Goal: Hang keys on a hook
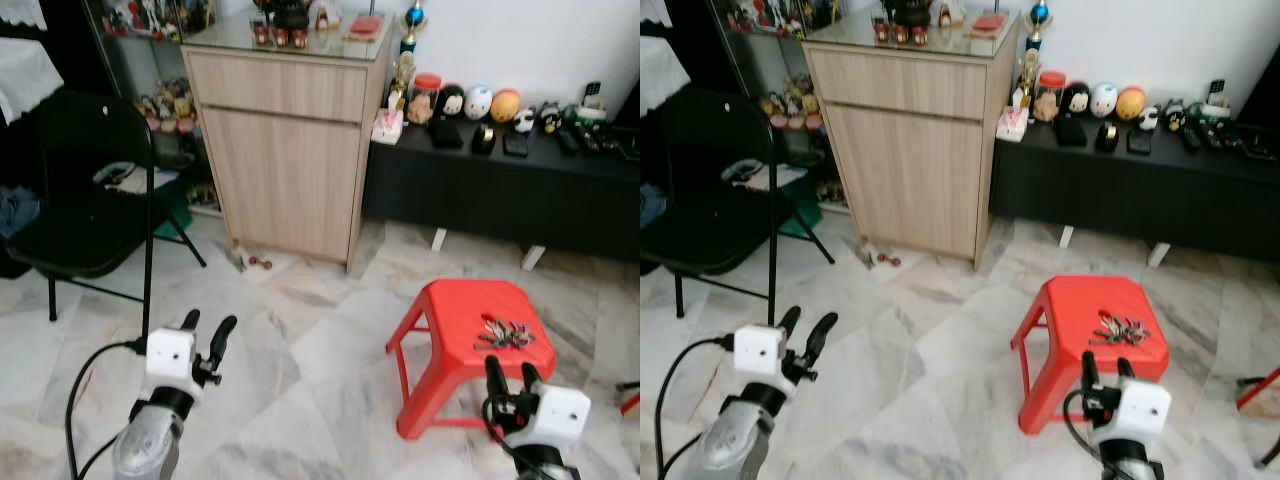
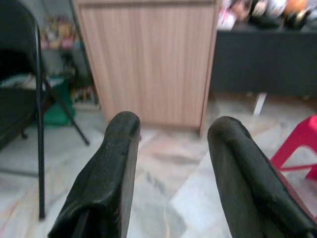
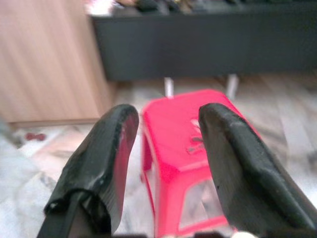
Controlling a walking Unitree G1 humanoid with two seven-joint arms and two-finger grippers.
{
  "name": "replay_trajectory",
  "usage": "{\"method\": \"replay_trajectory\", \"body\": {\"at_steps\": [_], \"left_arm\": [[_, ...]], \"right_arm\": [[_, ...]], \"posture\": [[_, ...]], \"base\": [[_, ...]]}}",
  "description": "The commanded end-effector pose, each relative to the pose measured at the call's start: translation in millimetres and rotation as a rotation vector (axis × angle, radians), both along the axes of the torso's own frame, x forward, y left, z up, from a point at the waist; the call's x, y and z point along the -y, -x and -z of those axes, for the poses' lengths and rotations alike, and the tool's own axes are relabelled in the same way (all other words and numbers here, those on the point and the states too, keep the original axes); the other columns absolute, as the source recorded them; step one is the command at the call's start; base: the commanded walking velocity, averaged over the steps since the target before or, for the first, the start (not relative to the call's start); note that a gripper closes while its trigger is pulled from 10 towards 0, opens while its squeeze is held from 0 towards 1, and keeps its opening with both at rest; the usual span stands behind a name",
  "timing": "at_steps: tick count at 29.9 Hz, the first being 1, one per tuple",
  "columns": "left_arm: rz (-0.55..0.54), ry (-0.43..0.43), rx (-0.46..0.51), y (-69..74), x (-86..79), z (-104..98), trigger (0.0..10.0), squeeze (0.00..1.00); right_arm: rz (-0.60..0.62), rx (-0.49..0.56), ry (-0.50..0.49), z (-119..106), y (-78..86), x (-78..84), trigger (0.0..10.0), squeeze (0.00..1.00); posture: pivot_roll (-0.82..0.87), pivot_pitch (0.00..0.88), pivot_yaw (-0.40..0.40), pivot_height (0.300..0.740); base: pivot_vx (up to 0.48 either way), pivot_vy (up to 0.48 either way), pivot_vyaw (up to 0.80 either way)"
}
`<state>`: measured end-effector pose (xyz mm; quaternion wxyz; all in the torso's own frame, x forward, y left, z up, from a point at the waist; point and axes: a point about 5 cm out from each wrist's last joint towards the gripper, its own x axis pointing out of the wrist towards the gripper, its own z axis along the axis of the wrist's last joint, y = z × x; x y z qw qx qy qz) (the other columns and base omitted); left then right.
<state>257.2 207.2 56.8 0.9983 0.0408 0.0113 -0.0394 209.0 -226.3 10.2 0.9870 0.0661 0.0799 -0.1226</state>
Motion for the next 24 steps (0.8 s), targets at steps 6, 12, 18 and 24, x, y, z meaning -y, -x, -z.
{"method": "replay_trajectory", "body": {"at_steps": [6,12,18,24], "left_arm": [[-0.185,0.034,-0.328,8.6,-30.1,59,10.0,0.0],[-0.224,-0.005,-0.691,54.5,-28.0,113,10.0,0.0],[-0.313,0.071,-0.792,80.5,-25.0,131,10.0,0.0],[-0.274,0.056,-0.833,89.1,-21.8,137,10.0,0.0]], "right_arm": [[0.055,-0.405,-0.151,66,24.8,10.1,10.0,0.0],[-0.04,-0.678,-0.142,96,53.0,-9.5,10.0,0.0],[-0.087,-0.751,-0.17,105,67.3,-19.0,10.0,0.0],[-0.023,-0.813,-0.193,111,85.9,-6.8,10.0,0.0]], "posture": [[0.13,0.0,-0.022,0.74],[0.15,0.0,-0.034,0.74],[0.11,0.0,-0.02,0.74],[0.11,0.0,-0.013,0.74]], "base": [[0.0,0.0,0.0],[0.0,0.0,0.0],[0.0,0.0,0.0],[0.0,0.0,0.0]]}}
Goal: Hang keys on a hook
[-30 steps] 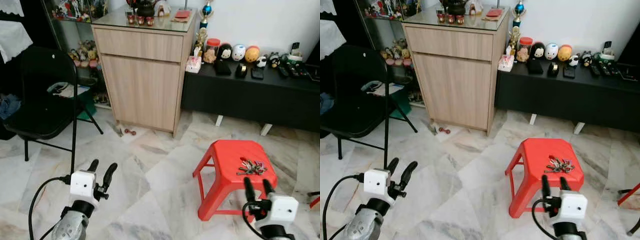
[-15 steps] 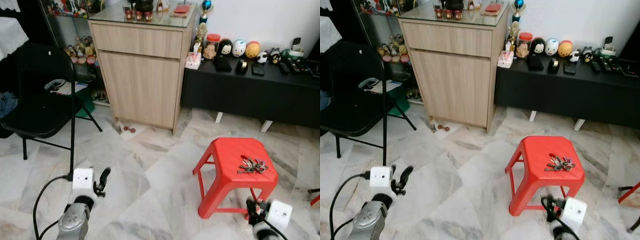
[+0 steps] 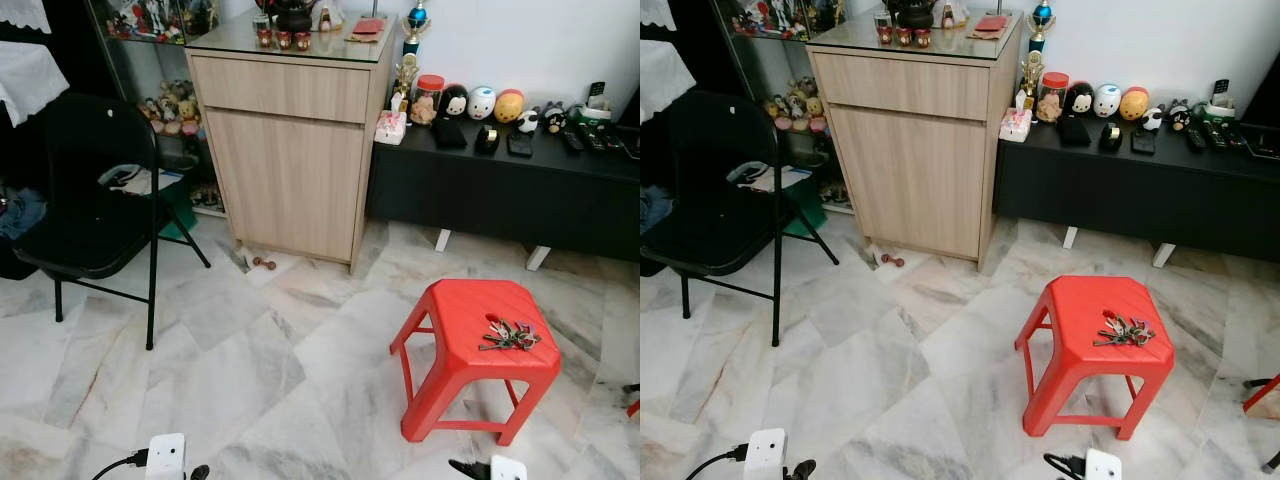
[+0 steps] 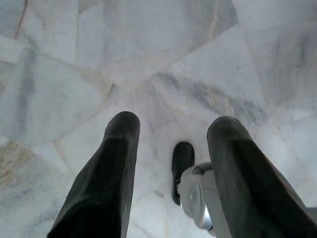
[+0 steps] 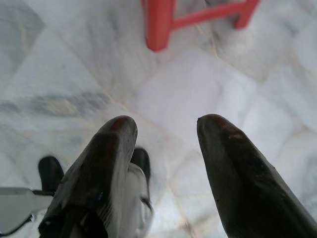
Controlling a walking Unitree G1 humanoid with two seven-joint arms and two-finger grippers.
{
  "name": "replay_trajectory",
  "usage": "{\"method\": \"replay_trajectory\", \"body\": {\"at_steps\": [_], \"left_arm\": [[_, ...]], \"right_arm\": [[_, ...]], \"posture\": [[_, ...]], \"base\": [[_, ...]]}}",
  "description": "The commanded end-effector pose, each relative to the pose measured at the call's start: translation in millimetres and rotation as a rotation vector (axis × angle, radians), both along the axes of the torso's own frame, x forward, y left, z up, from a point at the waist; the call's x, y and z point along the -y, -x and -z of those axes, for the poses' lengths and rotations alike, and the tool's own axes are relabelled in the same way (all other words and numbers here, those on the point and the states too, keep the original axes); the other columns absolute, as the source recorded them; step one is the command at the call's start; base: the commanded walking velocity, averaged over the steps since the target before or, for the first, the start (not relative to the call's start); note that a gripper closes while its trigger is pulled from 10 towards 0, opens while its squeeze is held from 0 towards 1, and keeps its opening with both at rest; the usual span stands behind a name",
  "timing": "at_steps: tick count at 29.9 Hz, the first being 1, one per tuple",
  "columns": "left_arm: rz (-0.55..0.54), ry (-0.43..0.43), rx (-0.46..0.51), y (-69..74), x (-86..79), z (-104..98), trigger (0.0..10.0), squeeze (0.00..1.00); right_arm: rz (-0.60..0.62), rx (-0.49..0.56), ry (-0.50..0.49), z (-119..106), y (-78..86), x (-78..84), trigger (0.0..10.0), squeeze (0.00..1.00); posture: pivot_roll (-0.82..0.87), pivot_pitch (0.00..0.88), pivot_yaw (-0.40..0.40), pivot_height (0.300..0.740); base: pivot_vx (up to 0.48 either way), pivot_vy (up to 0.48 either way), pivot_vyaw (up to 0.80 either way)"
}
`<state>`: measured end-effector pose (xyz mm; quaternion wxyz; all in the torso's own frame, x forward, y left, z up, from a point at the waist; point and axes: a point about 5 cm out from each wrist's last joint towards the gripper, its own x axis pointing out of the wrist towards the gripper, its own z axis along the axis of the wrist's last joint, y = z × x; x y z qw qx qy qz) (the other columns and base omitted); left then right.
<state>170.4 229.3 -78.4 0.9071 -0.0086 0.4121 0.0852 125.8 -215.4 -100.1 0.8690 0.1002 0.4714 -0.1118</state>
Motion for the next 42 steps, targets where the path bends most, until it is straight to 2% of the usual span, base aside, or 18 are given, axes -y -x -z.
{"method": "replay_trajectory", "body": {"at_steps": [1,5,8,10,13,18,21,28,30,33,42], "left_arm": [[0.019,0.0,-0.015,3.1,-0.3,2,10.0,0.0],[0.036,-0.019,-0.036,6.4,-7.2,2,10.0,0.0],[0.038,-0.028,-0.06,14.0,-16.3,3,10.0,0.0],[0.015,-0.031,-0.091,30.9,-30.1,5,10.0,0.0],[0.013,-0.029,-0.1,35.2,-30.7,6,10.0,0.0],[0.029,-0.018,-0.109,34.6,-19.5,10,10.0,0.0],[0.029,-0.015,-0.13,41.7,-17.9,13,10.0,0.0],[0.008,-0.016,-0.156,54.7,-24.2,15,10.0,0.0],[0.017,-0.009,-0.127,44.3,-15.4,14,10.0,0.0],[0.01,0.002,-0.107,40.3,-13.0,13,10.0,0.0],[0.015,0.012,-0.117,40.3,-11.5,14,10.0,0.0]], "right_arm": [[0.02,-0.013,0.001,0,3.9,5.0,10.0,0.0],[0.043,-0.006,-0.007,0,5.0,10.0,10.0,0.0],[0.04,0.009,-0.004,-1,4.3,9.7,10.0,0.0],[0.041,0.022,-0.004,-2,3.7,10.8,10.0,0.0],[0.033,0.022,-0.002,-2,3.5,11.3,10.0,0.0],[0.031,0.028,0.003,-3,3.0,13.5,10.0,0.0],[0.024,0.029,0.001,-3,2.7,13.8,10.0,0.0],[0.017,0.041,0.001,-4,-0.4,14.4,10.0,0.0],[0.013,0.045,0.002,-5,-1.7,14.9,10.0,0.0],[0.017,0.054,0.005,-6,-3.9,16.4,10.0,0.0],[-0.011,0.06,0.006,-6,-4.6,14.7,10.0,0.0]], "posture": [[0.11,0.0,-0.012,0.74],[0.11,0.0,-0.006,0.74],[0.1,0.0,-0.002,0.74],[0.1,0.0,-0.003,0.74],[0.1,0.0,-0.004,0.74],[0.1,0.0,-0.009,0.74],[0.1,0.0,-0.011,0.74],[0.1,0.0,-0.012,0.74],[0.1,0.0,-0.017,0.74],[0.1,0.0,-0.019,0.74],[0.09,0.0,-0.024,0.74]], "base": [[0.0,0.0,0.0],[0.0,0.0,-0.52],[0.0,-0.454,-0.56],[0.0,-0.463,0.0],[0.0,-0.435,0.0],[0.0,-0.377,0.0],[0.0,-0.374,0.0],[0.0,-0.161,0.0],[0.0,0.0,0.0],[0.0,0.0,0.0],[0.034,0.0,0.0]]}}
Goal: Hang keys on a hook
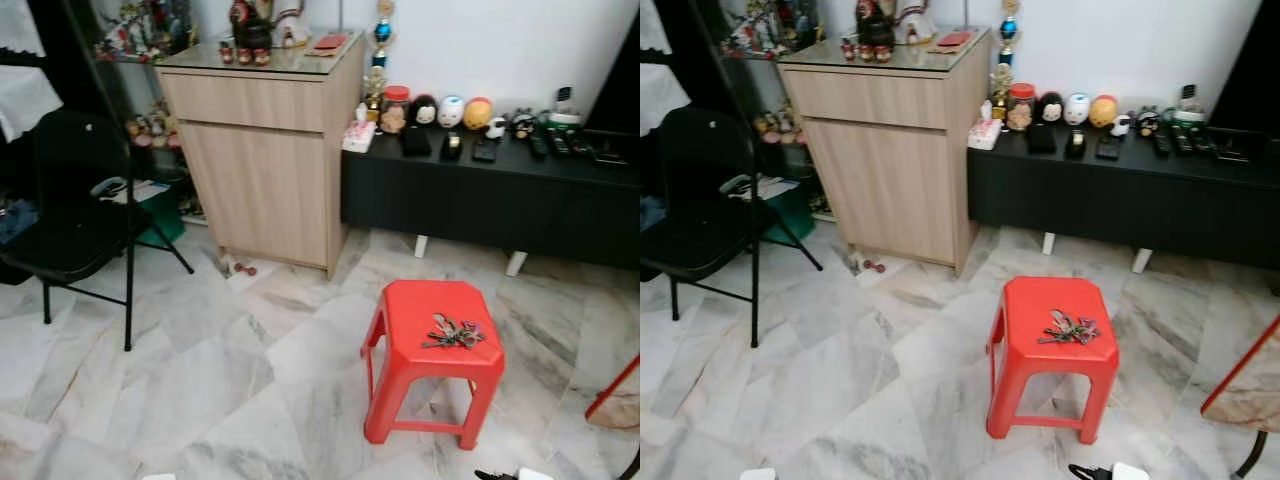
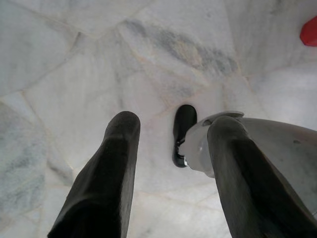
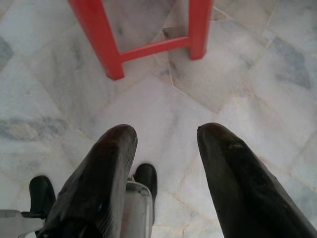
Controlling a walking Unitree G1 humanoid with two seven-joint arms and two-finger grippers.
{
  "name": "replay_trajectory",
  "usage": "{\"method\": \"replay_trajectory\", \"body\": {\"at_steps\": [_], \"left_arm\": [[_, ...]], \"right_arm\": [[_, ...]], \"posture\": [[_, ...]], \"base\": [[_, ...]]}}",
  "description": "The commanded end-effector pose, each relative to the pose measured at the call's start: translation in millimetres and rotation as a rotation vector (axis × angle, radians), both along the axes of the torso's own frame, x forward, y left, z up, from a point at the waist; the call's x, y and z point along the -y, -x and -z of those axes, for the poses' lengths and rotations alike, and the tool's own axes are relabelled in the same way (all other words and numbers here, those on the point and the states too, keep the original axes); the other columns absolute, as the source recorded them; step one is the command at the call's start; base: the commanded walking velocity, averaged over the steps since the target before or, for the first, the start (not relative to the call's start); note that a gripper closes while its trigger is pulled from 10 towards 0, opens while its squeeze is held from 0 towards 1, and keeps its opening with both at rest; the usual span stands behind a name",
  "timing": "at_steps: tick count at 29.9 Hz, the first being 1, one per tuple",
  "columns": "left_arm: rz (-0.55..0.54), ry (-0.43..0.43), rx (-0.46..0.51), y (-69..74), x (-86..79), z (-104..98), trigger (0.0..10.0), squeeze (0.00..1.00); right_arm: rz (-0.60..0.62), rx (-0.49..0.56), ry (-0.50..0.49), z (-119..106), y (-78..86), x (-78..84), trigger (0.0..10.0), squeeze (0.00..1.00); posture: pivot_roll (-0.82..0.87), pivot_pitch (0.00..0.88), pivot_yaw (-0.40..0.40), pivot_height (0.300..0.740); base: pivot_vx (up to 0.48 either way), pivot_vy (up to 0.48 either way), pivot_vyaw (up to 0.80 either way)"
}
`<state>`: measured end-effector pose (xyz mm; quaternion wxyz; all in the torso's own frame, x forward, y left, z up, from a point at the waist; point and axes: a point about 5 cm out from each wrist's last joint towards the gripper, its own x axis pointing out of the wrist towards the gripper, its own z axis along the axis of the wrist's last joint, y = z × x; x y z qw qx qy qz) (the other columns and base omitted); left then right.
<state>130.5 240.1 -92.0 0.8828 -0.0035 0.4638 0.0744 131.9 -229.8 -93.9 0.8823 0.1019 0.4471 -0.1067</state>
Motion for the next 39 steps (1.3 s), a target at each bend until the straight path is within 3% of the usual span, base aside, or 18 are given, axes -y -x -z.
{"method": "replay_trajectory", "body": {"at_steps": [1,39], "left_arm": [[-0.007,0.003,-0.002,0.3,-0.8,0.0,10.0,0.0],[-0.02,0.007,0.009,-3.7,-0.1,-1.1,10.0,0.0]], "right_arm": [[-0.004,0.003,0.005,0.3,1.9,0.2,10.0,0.0],[-0.016,-0.002,0.008,0.5,1.7,-0.8,10.0,0.0]], "posture": [[0.09,0.0,-0.024,0.74],[0.1,0.0,-0.03,0.74]], "base": [[0.304,0.0,0.0],[0.312,0.0,0.0]]}}
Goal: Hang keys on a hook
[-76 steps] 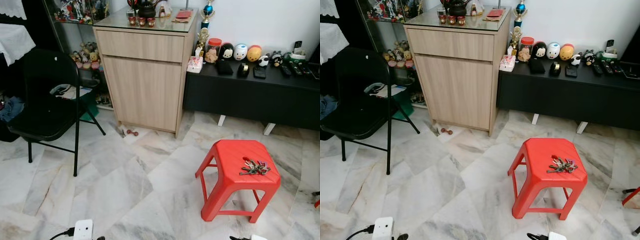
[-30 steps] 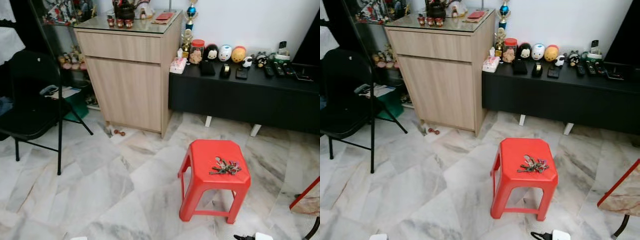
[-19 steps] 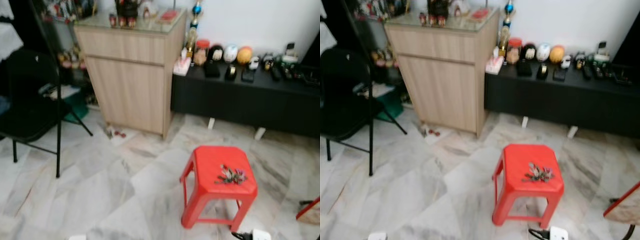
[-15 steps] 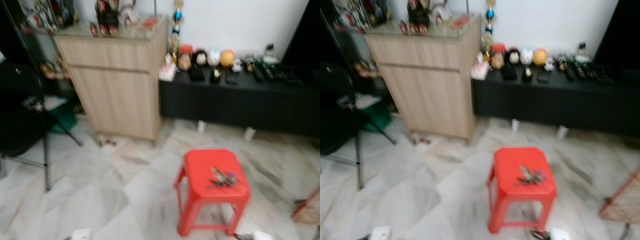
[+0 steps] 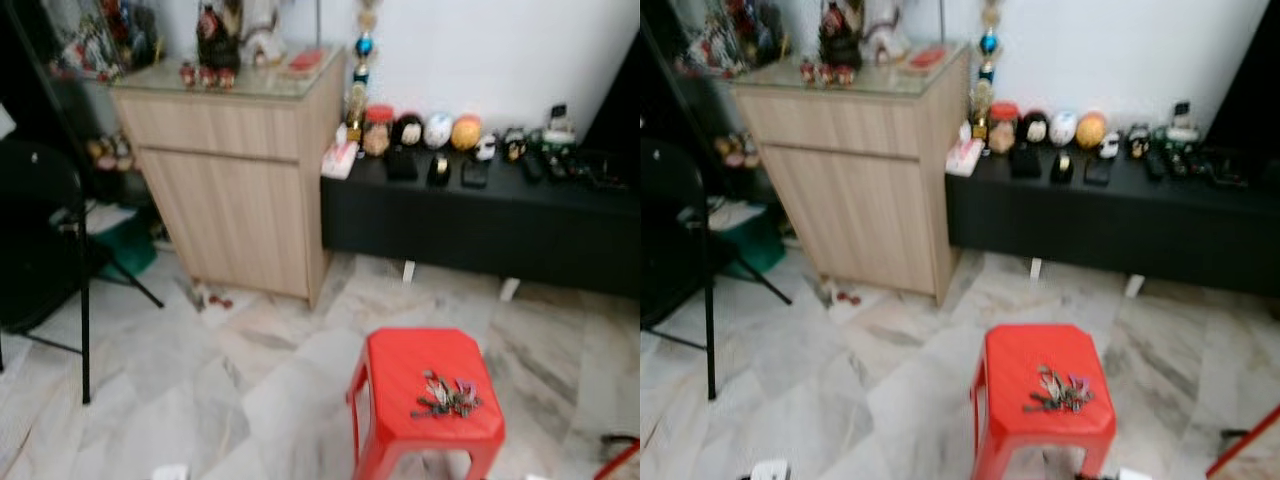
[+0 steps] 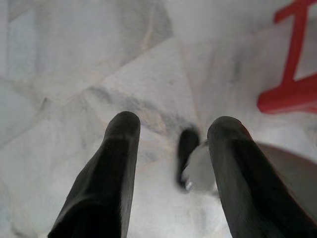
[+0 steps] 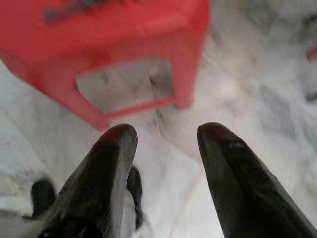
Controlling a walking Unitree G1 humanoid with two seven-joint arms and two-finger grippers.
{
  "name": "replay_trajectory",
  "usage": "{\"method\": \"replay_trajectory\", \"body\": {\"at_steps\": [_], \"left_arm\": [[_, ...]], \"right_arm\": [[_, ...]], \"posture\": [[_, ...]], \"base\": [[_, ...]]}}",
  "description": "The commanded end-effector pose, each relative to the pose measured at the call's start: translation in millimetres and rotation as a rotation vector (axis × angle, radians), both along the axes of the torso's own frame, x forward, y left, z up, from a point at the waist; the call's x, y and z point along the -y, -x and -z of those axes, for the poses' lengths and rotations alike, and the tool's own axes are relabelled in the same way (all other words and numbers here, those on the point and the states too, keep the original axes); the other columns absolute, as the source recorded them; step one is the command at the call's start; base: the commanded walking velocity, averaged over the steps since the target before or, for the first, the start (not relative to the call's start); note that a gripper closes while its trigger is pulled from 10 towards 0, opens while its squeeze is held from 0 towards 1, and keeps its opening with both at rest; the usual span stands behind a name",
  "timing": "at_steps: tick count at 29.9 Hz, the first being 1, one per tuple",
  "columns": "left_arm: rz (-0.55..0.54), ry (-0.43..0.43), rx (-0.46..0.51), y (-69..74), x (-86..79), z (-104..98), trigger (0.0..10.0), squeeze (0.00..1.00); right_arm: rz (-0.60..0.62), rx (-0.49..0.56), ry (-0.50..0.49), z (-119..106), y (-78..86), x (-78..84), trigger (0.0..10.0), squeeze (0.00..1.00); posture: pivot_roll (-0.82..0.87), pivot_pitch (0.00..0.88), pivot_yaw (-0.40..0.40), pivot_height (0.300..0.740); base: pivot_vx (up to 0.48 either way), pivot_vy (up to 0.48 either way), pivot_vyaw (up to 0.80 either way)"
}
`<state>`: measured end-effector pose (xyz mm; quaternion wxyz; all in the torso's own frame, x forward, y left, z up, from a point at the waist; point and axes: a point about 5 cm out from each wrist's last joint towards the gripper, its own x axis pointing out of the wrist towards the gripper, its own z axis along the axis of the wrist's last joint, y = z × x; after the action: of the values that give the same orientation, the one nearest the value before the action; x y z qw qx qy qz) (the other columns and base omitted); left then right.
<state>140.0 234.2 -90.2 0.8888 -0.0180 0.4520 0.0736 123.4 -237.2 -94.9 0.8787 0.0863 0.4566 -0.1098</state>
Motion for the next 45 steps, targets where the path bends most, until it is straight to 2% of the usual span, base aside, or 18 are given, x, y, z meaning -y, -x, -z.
{"method": "replay_trajectory", "body": {"at_steps": [1,9,22,28,32,35,39,40,41,42,43,45], "left_arm": [[-0.009,-0.017,-0.021,5.9,-5.9,1,10.0,0.0],[0.017,-0.025,-0.029,5.4,-3.7,1,10.0,0.0],[0.032,-0.03,-0.029,4.4,-3.4,1,10.0,0.0],[0.019,-0.036,-0.014,2.0,-4.6,0,10.0,0.0],[-0.002,-0.042,0.017,-2.1,-6.3,-3,10.0,0.0],[-0.054,-0.04,0.1,-10.5,-8.3,-8,10.0,0.0],[-0.063,-0.046,0.171,-19.1,-8.8,-14,10.0,0.0],[-0.037,-0.075,0.251,-42.0,-8.0,-26,10.0,0.0],[0.006,-0.107,0.43,-87.2,-8.0,-56,10.0,0.0],[0.022,-0.112,0.512,-105.1,-8.6,-71,10.0,0.0],[0.034,-0.112,0.571,-116.6,-7.9,-83,10.0,0.0],[0.05,-0.114,0.634,-126.5,-6.4,-94,10.0,0.0]], "right_arm": [[-0.006,0.023,-0.02,0,-6.7,-8.2,10.0,0.0],[-0.005,0.026,-0.023,0,-5.9,-8.5,10.0,0.0],[0.002,0.031,-0.02,0,-5.5,-8.9,10.0,0.0],[0.0,0.052,-0.023,-1,-9.0,-10.4,10.0,0.0],[-0.006,0.087,-0.028,-4,-14.6,-12.2,10.0,0.0],[-0.057,0.153,-0.018,-9,-25.7,-14.3,10.0,0.0],[-0.091,0.205,-0.01,-15,-35.0,-15.4,10.0,0.0],[-0.091,0.221,-0.01,-16,-38.1,-15.8,10.0,0.0],[-0.084,0.249,-0.012,-19,-43.0,-16.4,10.0,0.0],[-0.079,0.26,-0.014,-20,-44.8,-16.6,10.0,0.0],[-0.075,0.272,-0.015,-21,-47.5,-16.8,10.0,0.0],[-0.074,0.29,-0.015,-23,-52.0,-17.3,10.0,0.0]], "posture": [[0.1,0.0,-0.03,0.74],[0.09,0.0,-0.028,0.74],[0.08,0.0,-0.019,0.74],[0.08,0.0,-0.017,0.74],[0.08,0.0,-0.011,0.74],[0.08,0.0,-0.005,0.74],[0.09,0.0,-0.004,0.74],[0.09,0.0,-0.006,0.74],[0.1,0.0,-0.007,0.74],[0.1,0.0,-0.007,0.74],[0.1,0.0,-0.007,0.74],[0.11,0.0,-0.009,0.74]], "base": [[0.27,0.0,0.0],[0.03,0.0,0.0],[0.0,-0.432,0.0],[0.0,0.0,0.0],[0.0,0.0,0.0],[0.0,0.0,0.0],[0.0,0.0,0.0],[0.0,0.0,0.0],[0.0,0.0,0.0],[0.0,0.0,0.0],[0.0,0.0,0.0],[0.0,0.0,0.0]]}}
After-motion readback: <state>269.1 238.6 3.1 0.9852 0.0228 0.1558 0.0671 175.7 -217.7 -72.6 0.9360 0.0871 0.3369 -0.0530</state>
